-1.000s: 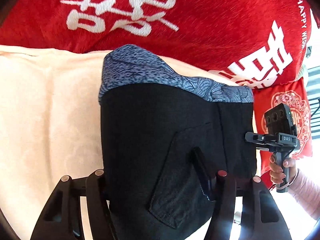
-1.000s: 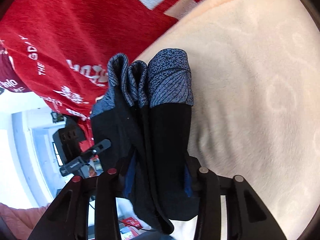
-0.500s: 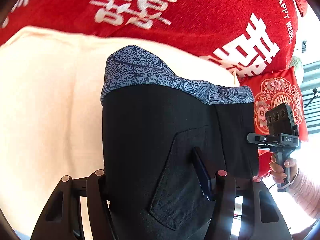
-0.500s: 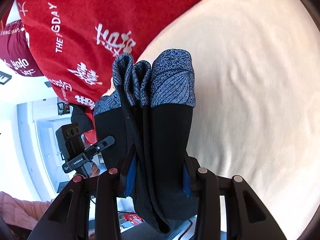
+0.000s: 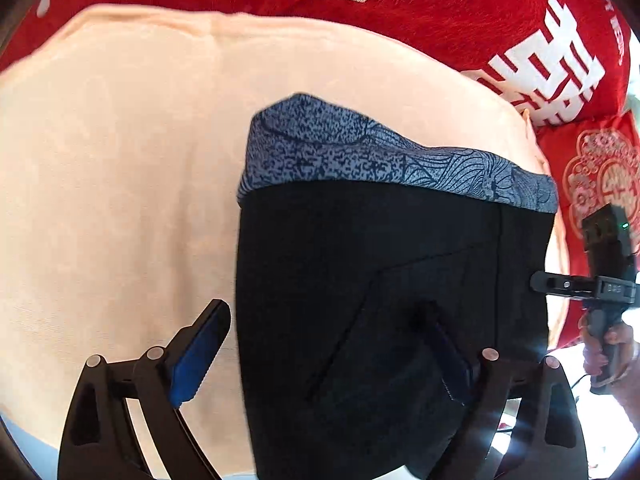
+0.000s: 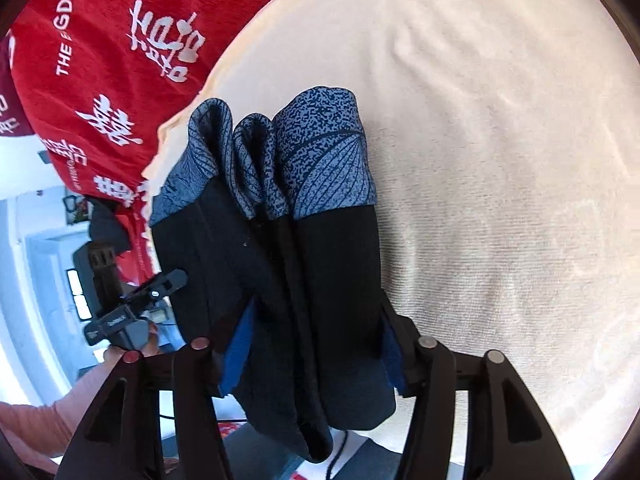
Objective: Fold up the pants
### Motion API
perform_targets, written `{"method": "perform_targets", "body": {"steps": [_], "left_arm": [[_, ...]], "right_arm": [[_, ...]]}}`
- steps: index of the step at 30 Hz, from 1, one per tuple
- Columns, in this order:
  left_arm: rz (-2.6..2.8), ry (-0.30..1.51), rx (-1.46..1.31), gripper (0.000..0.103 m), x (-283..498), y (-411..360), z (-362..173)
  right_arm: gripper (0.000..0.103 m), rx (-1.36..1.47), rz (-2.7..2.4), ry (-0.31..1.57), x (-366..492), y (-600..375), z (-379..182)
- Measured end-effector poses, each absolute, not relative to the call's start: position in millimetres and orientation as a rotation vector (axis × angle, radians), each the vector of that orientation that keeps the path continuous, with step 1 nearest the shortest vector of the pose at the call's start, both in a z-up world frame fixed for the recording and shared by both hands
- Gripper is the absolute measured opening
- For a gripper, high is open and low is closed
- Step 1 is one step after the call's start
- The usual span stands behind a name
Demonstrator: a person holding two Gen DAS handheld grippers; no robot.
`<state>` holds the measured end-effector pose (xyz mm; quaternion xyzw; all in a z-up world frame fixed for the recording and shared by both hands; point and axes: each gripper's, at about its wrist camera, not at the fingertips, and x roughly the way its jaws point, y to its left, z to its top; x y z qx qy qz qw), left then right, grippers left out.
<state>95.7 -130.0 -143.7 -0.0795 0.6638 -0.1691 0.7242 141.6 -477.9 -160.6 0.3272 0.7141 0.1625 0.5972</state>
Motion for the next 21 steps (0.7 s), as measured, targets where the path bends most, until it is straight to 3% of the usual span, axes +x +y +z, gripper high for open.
{"method": "perform_targets", "body": {"steps": [12, 13, 18, 20, 21], "left_arm": [[-0.299, 1.423, 0.052, 0.095, 60.5, -149.0, -98.6], [-0.295, 1.428, 0.058, 0.102, 56.8, -149.7, -95.3], [-0.279, 1.442, 0.071, 0.103, 41.6, -150.4, -79.3], [-0.251, 1.428, 0.111, 0.103, 36.2, -152.4, -70.7], [-0.239, 1.422, 0.129, 0.103, 34.3, -153.6, -67.0]], "right_arm": [[0.083, 0.513, 0.108, 1.673, 115.4, -472.2, -110.1], [0.085, 0.486, 0.078, 1.678, 110.2, -469.6, -105.1], [0.090, 0.435, 0.001, 1.667, 96.6, -458.0, -86.4], [0.102, 0.406, -0.027, 1.652, 92.2, -450.5, -75.0], [0.103, 0.392, -0.033, 1.645, 90.4, -447.0, -70.1]]}}
